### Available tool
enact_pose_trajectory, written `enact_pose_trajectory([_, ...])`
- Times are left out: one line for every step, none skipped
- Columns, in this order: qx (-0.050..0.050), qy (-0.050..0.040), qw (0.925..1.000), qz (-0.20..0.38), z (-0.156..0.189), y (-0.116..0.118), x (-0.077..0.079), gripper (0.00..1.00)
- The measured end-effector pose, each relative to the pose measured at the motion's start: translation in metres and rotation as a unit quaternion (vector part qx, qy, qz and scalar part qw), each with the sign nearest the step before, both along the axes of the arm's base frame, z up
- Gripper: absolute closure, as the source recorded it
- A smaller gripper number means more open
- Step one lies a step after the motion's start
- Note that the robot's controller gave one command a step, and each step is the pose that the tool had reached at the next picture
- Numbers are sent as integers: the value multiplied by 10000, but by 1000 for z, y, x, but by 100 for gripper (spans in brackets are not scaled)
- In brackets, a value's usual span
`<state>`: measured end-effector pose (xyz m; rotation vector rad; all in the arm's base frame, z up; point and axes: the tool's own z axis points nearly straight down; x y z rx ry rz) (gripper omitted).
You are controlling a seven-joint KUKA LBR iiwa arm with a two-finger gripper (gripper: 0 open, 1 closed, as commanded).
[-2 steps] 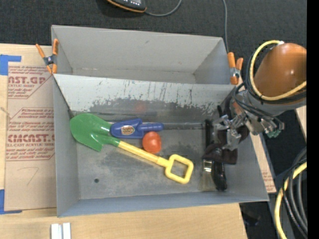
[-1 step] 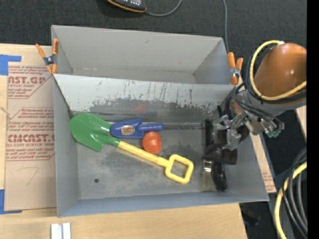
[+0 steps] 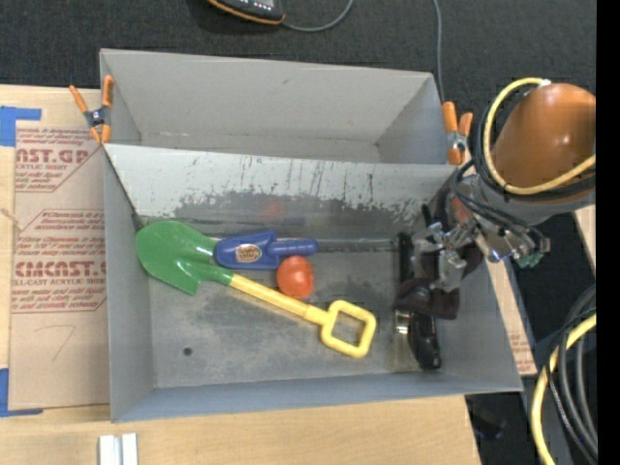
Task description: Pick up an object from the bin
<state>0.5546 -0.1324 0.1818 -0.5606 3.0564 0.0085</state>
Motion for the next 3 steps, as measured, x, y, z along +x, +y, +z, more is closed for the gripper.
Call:
enact_pose_trajectory([7, -2, 10000, -82, -4, -1, 4, 100])
enact_pose_trajectory([3, 5, 10000, -59, 117, -2, -6, 100])
enact_pose_trajectory([22, 45, 10000, 54, 123, 12, 19, 100])
